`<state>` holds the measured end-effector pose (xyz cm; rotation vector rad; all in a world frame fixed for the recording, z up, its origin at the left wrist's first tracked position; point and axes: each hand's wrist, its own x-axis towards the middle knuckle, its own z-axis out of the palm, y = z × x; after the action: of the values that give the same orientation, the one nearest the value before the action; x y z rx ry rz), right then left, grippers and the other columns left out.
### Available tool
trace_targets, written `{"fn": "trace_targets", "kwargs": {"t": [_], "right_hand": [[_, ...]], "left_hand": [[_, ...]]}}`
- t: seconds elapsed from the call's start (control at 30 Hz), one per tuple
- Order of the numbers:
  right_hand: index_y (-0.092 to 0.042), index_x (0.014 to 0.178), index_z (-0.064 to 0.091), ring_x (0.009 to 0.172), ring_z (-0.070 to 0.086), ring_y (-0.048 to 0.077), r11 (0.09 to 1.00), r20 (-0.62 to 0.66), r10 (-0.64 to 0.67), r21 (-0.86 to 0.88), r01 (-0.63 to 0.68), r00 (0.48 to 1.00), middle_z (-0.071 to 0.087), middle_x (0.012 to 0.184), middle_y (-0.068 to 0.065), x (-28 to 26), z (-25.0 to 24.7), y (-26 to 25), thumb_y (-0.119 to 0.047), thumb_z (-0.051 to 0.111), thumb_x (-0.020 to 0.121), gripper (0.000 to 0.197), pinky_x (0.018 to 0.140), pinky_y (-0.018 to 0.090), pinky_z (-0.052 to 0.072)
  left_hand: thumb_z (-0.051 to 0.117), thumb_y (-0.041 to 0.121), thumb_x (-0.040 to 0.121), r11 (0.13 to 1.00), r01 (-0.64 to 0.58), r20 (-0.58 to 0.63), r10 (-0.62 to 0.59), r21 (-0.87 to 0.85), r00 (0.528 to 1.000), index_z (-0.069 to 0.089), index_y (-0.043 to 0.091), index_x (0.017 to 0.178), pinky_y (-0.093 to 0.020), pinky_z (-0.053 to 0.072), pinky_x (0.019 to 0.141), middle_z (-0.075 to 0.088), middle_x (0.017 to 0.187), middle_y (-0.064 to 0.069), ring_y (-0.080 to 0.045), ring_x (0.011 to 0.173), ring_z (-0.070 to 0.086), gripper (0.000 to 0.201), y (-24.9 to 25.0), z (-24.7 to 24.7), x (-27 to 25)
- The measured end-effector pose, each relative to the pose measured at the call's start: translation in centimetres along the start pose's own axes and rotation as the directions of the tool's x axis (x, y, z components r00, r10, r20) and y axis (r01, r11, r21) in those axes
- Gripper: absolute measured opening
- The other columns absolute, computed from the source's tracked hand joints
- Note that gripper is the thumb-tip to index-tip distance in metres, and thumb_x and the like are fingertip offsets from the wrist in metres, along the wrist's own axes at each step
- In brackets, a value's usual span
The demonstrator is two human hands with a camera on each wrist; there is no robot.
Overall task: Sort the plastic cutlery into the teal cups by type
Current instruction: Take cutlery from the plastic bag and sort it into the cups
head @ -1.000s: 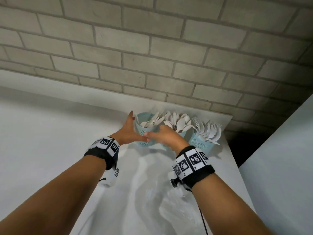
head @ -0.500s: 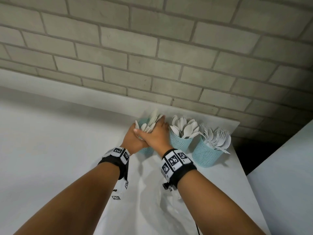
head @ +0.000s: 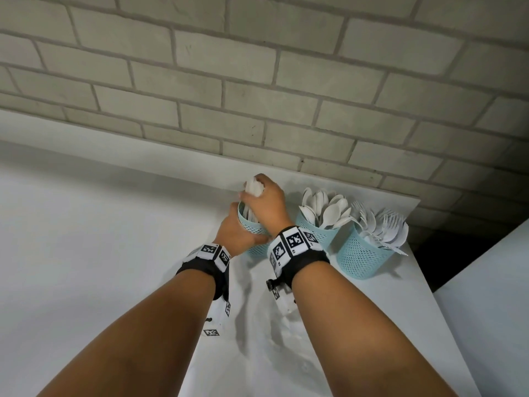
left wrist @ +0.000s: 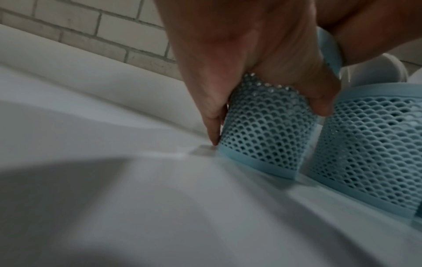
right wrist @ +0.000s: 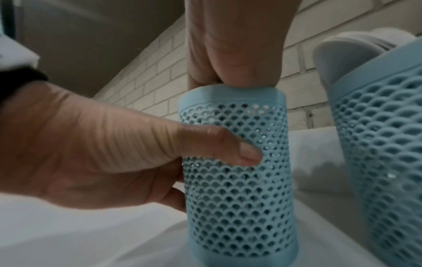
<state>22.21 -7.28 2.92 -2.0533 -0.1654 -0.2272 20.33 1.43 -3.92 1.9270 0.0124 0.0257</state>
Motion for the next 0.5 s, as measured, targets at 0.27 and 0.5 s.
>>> {"fn": "trace_targets", "kwargs": {"t": [0.27, 0.5], "right_hand": [[-0.016, 0.127, 0.043, 0.086, 0.056, 0.016, 0.995, 0.024, 0.038, 0.095, -0.040, 0.999, 0.057, 0.105, 0.004, -0.1, -1.0, -0.1, -0.013, 0.069, 0.080, 0.053, 0.073, 0.024, 0.046], [-0.008, 0.102, 0.057, 0.082, 0.061, 0.022, 0.992, 0.108, 0.097, -0.085, -0.088, 0.989, 0.063, 0.092, 0.006, 0.6, -0.6, -0.6, -0.024, 0.064, 0.082, 0.027, 0.070, 0.029, 0.051]], "left_hand": [[0.091, 0.029, 0.045, 0.998, -0.052, -0.021, 0.051, -0.026, 0.998, 0.034, 0.012, 0.131, -0.042, 0.050, 0.094, 0.058, 0.119, -0.003, -0.020, 0.106, 0.060, 0.105, -0.2, 0.1, 0.0], [0.088, 0.036, 0.044, 0.998, -0.062, -0.026, 0.061, -0.010, 0.998, 0.034, 0.013, 0.129, -0.042, 0.051, 0.092, 0.058, 0.115, -0.002, -0.019, 0.103, 0.061, 0.103, -0.5, 0.2, 0.1]]}}
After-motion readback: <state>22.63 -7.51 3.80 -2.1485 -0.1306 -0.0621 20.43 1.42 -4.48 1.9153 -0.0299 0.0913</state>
